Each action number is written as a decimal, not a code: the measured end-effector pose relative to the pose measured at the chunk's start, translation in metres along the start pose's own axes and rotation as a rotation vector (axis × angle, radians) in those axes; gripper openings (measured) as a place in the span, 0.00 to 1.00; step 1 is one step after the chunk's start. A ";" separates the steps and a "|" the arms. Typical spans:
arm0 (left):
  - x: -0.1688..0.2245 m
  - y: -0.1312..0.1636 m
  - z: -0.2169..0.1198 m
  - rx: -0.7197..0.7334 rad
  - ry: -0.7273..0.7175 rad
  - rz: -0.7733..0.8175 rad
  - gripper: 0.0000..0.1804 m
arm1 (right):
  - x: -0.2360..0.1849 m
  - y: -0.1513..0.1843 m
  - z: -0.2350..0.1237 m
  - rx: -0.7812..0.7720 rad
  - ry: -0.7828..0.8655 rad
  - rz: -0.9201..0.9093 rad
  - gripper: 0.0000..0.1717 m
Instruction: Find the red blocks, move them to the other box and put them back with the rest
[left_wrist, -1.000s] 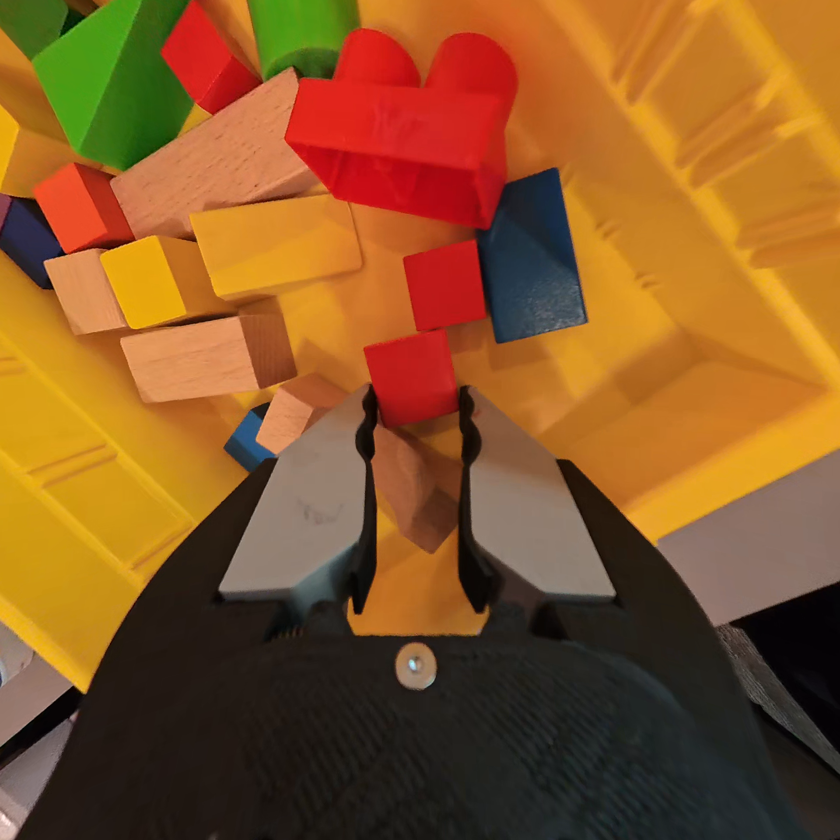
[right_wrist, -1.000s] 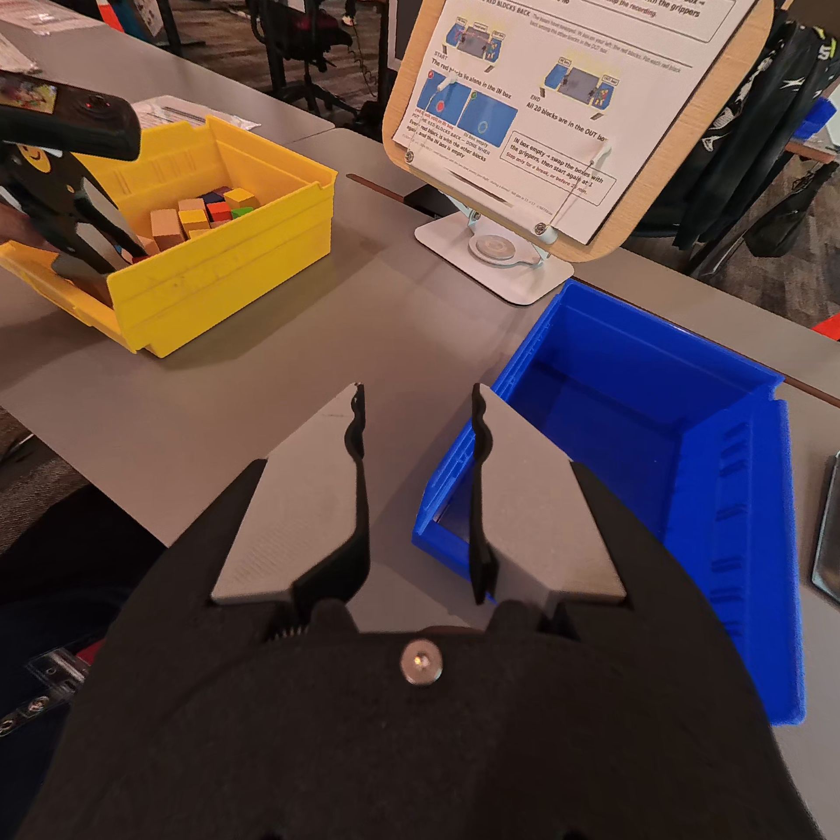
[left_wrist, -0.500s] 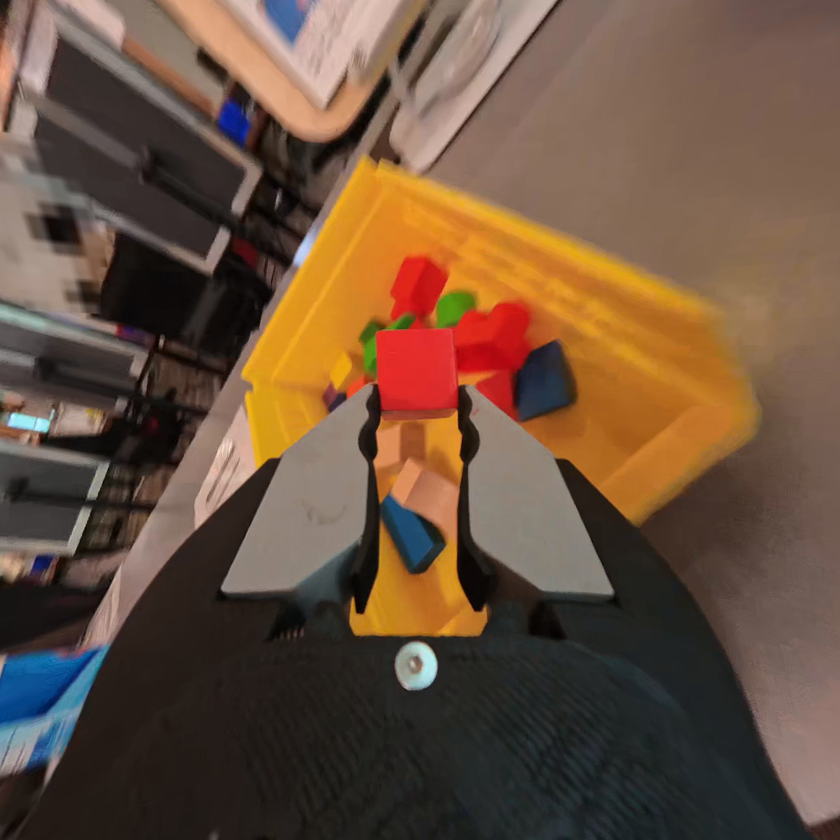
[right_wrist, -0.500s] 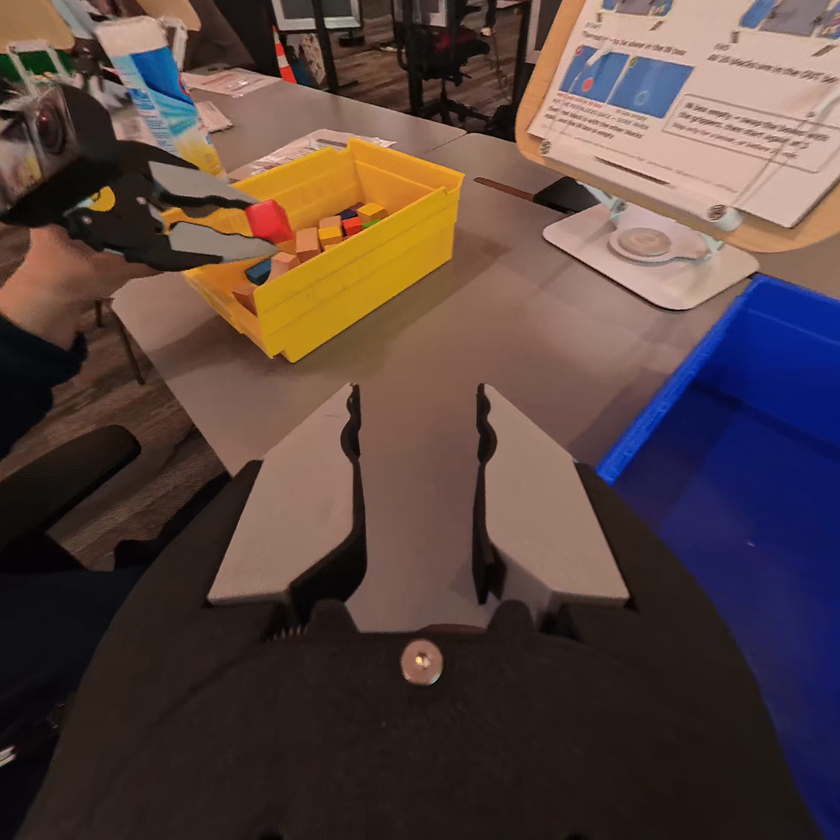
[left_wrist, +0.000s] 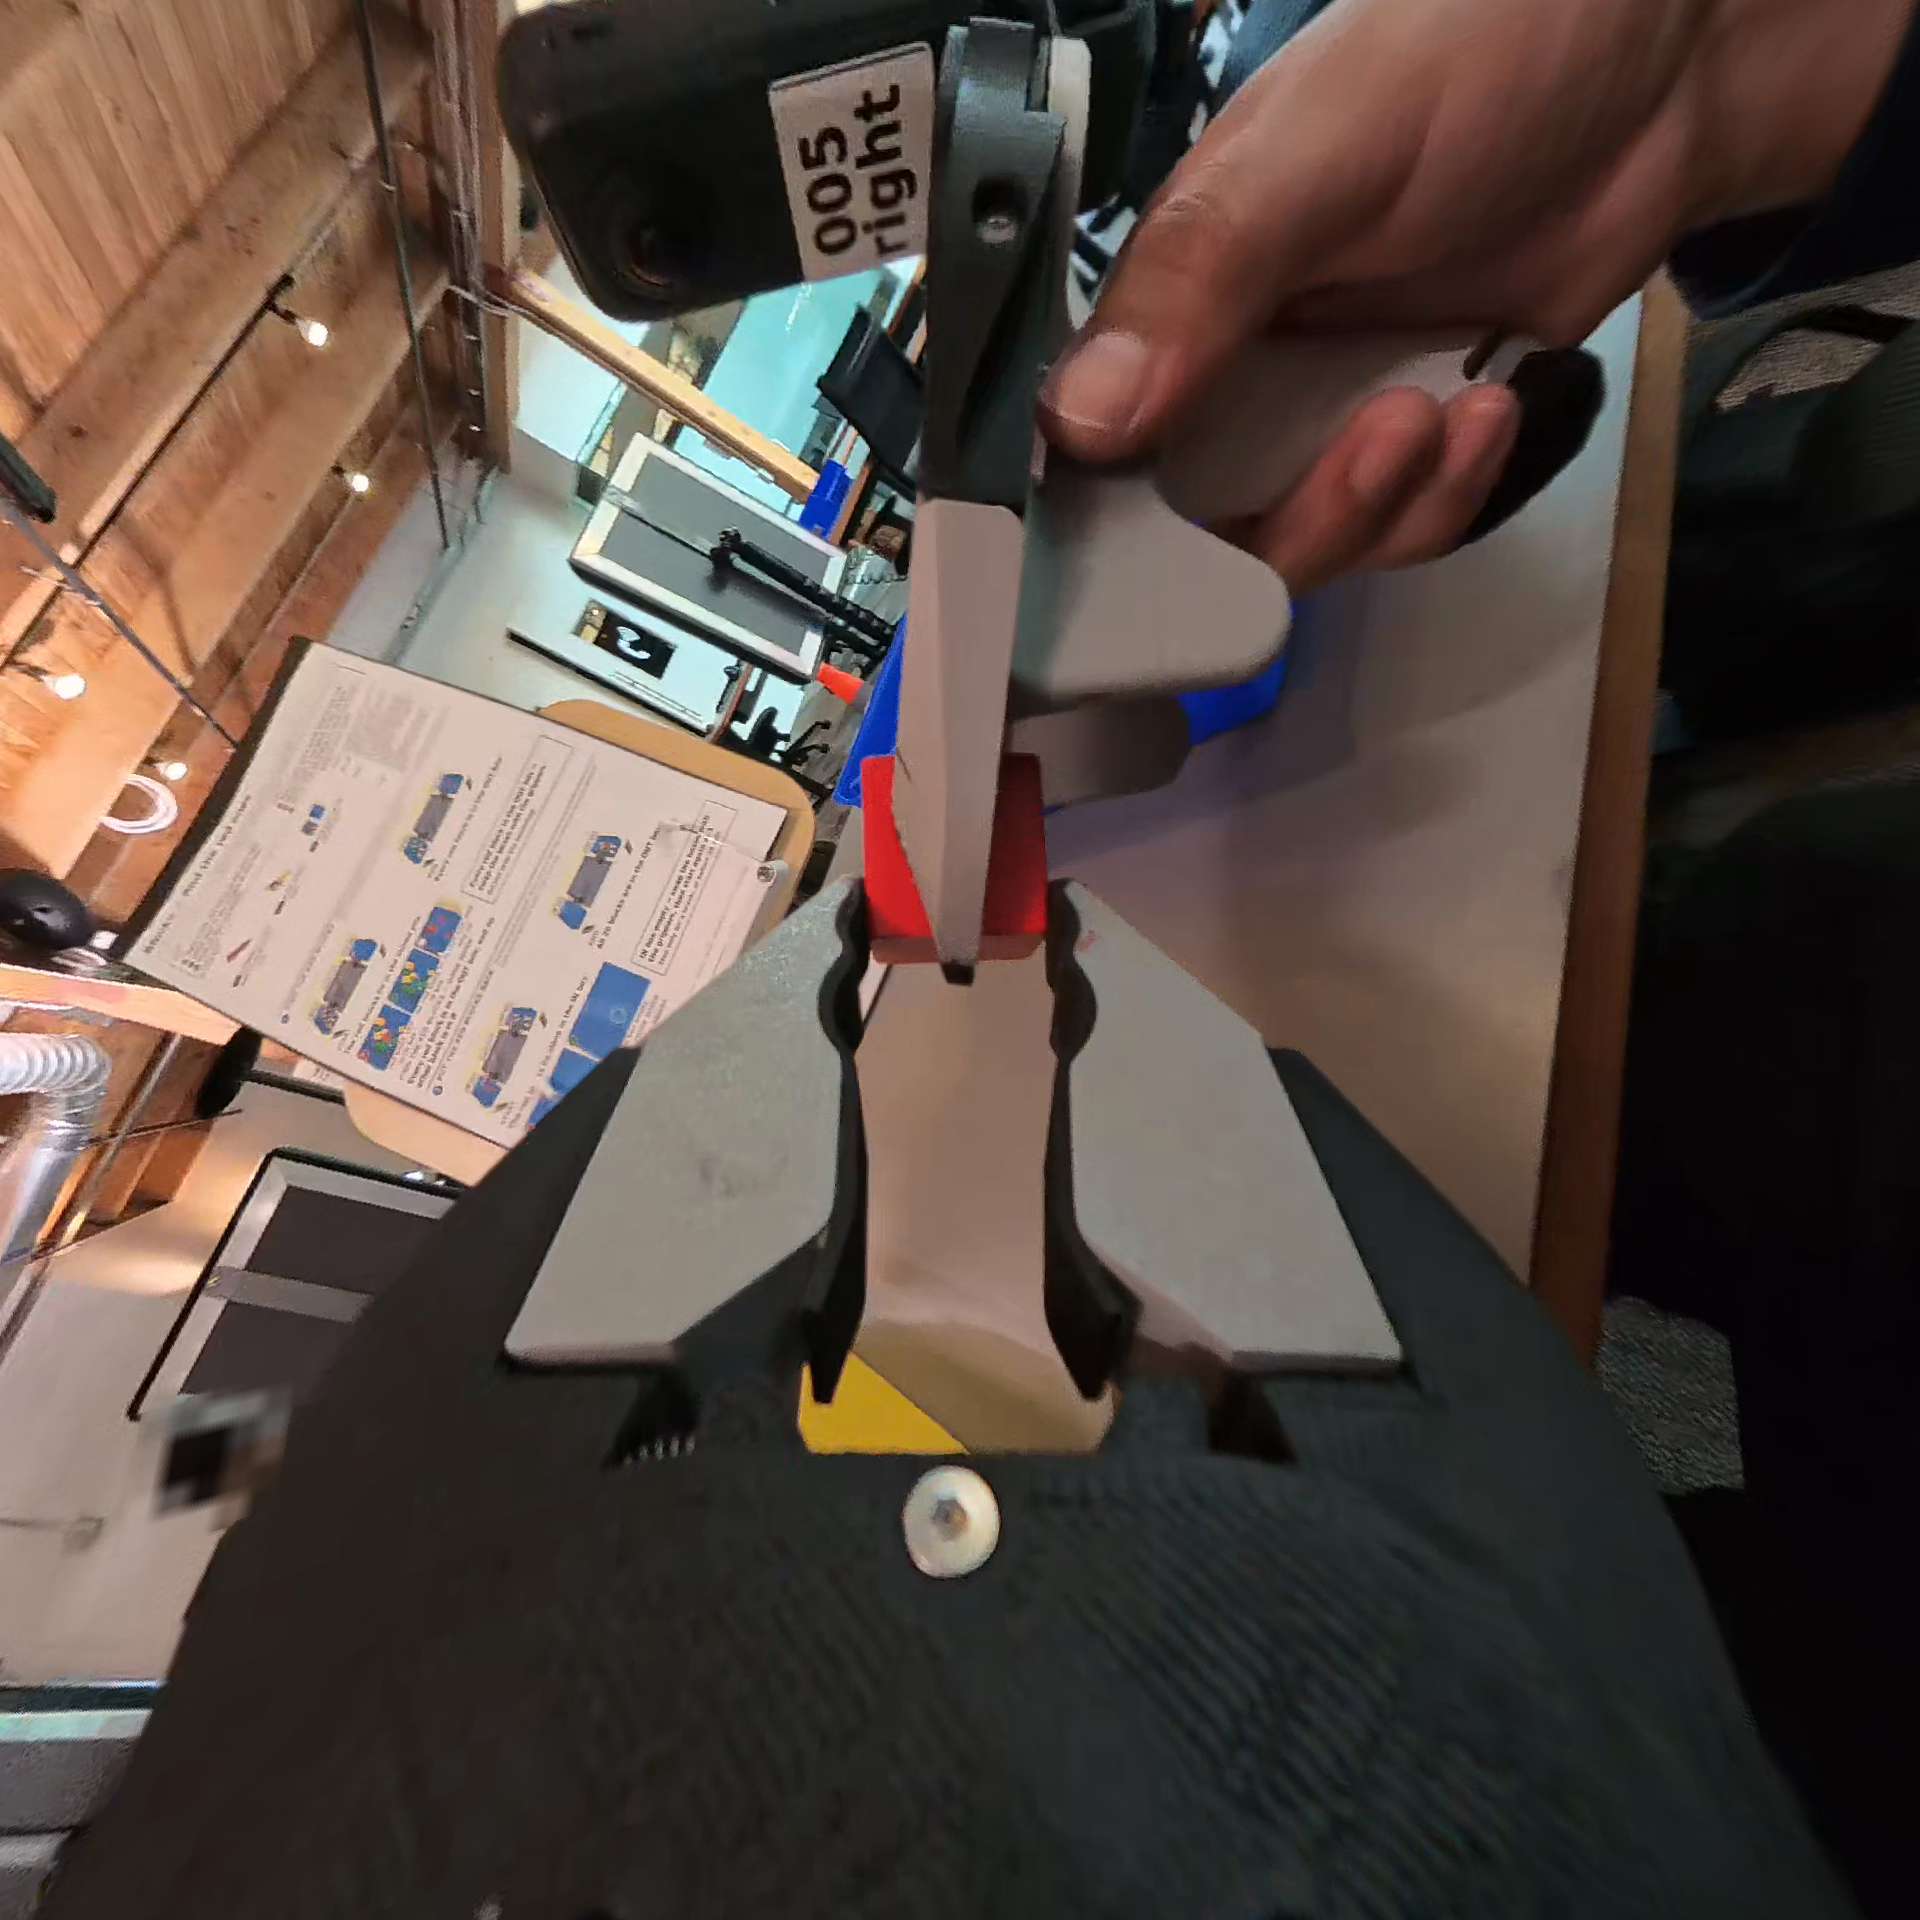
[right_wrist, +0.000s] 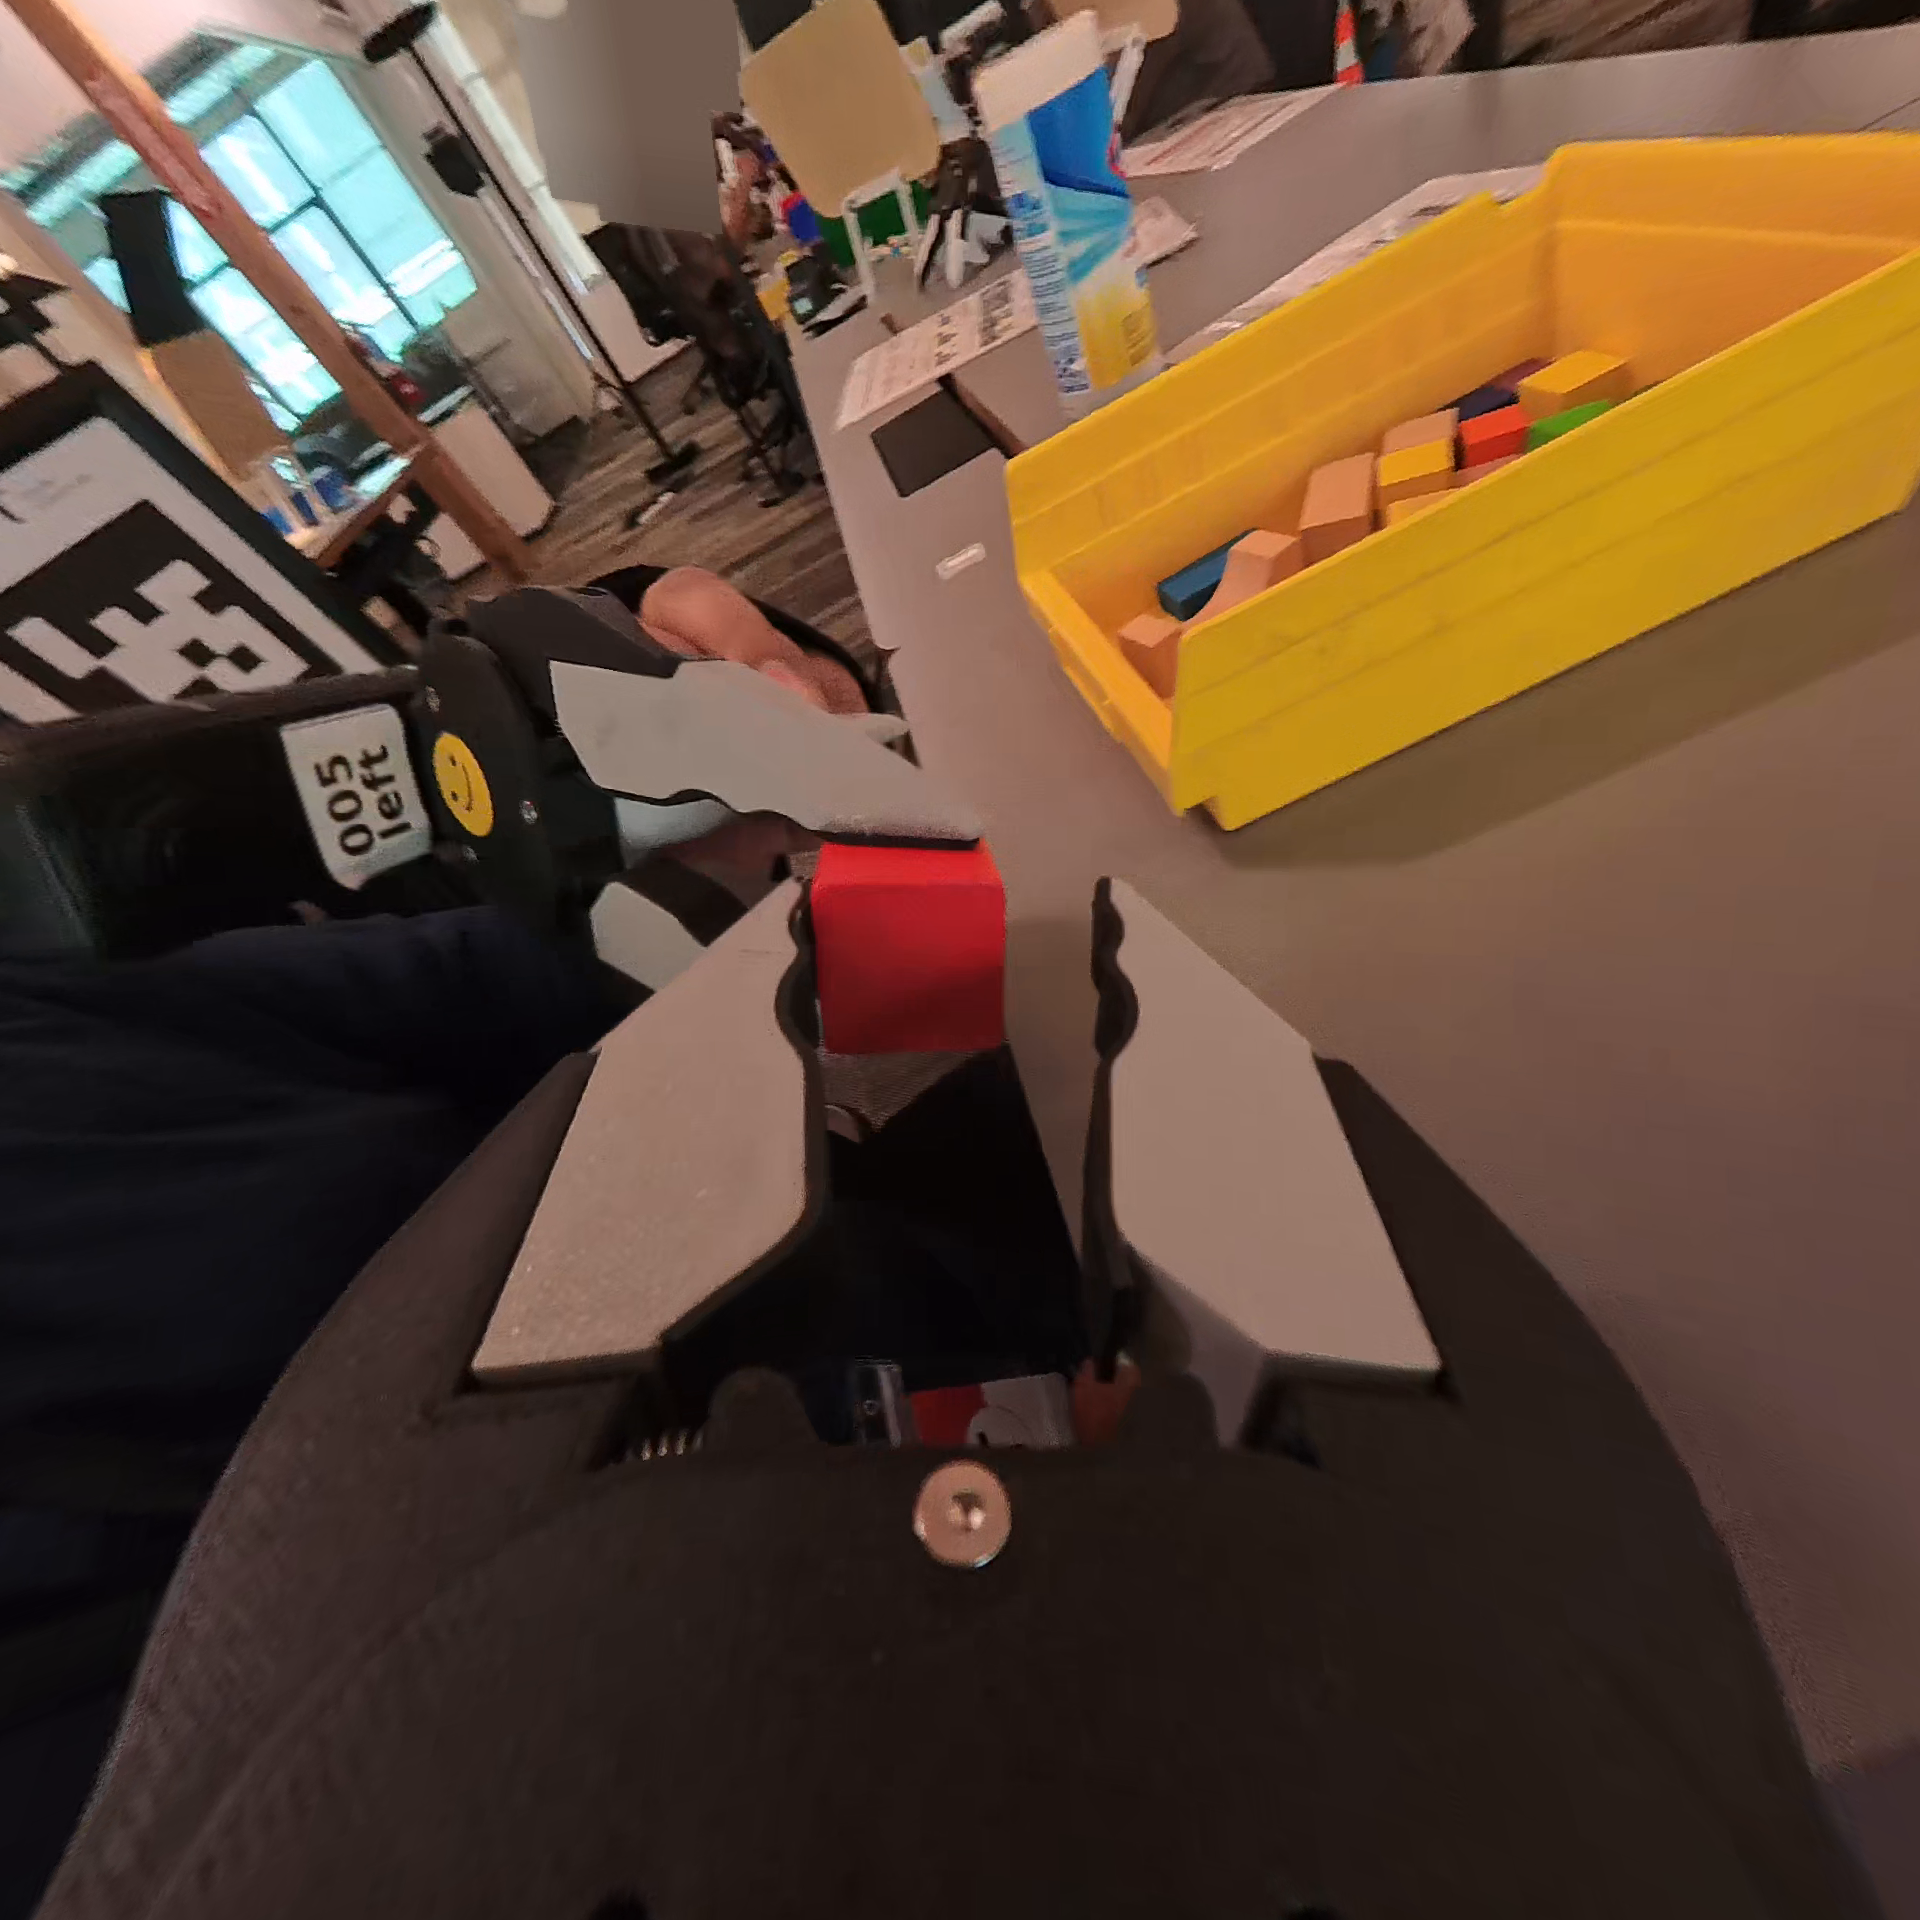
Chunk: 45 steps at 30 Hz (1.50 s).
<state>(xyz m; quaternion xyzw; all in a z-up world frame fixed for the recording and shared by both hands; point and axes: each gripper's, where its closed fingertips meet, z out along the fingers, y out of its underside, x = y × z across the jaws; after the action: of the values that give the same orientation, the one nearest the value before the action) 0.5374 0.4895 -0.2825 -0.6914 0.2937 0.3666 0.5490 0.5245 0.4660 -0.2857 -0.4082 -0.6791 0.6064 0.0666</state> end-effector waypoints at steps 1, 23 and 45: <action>0.000 0.001 0.001 -0.003 -0.004 -0.001 0.18 | -0.003 0.002 0.001 -0.006 -0.025 0.010 0.25; -0.074 0.162 -0.037 -0.386 -0.125 -0.867 0.19 | 0.213 -0.033 -0.256 0.206 1.168 -0.023 0.20; -0.034 0.300 -0.003 -0.908 0.283 -1.114 0.18 | 0.144 -0.070 -0.281 0.407 1.166 -0.183 0.26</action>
<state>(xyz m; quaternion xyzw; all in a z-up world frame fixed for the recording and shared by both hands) 0.2764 0.4195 -0.4176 -0.9384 -0.2141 0.0257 0.2700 0.5618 0.7785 -0.2108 -0.5912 -0.4341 0.3928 0.5547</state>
